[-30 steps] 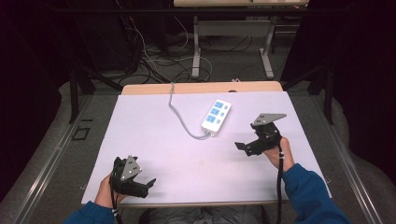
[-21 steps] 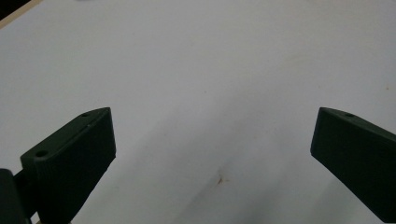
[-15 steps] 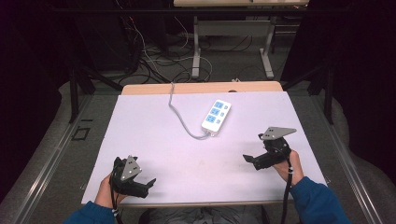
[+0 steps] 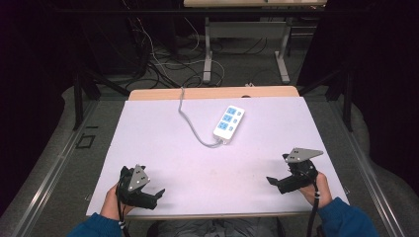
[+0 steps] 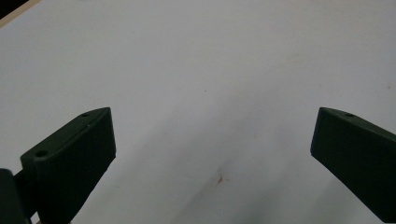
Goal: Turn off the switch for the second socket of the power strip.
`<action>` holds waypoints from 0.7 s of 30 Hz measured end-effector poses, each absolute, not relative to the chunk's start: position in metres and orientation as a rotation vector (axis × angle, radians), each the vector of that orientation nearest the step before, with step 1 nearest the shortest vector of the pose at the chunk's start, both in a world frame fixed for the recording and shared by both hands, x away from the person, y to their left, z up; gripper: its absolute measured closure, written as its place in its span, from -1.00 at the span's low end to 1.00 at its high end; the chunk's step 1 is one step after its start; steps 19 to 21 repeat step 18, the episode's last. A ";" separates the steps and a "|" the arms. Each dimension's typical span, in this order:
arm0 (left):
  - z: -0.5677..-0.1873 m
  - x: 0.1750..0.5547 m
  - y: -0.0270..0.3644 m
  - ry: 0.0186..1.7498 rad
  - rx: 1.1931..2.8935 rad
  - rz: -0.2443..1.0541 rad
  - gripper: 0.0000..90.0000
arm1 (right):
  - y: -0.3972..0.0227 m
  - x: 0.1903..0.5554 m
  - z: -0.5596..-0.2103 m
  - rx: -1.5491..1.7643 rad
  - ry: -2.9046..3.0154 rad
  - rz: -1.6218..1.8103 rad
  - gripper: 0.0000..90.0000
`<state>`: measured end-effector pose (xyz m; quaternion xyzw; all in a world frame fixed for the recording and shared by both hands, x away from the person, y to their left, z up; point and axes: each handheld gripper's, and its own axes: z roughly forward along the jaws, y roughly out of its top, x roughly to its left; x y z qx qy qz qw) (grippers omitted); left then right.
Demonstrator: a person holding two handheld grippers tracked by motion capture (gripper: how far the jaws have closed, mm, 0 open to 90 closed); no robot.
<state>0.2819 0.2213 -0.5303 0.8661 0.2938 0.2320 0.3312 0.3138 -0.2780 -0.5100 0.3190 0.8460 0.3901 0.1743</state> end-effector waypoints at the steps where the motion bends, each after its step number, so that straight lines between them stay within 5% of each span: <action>1: -0.530 0.282 0.221 0.767 2.265 0.607 -1.00 | -0.279 0.312 -0.510 0.912 2.387 1.107 -1.00; 21: -0.531 0.282 0.221 0.777 2.272 0.605 -1.00 | -0.291 0.299 -0.515 0.912 2.384 1.100 -1.00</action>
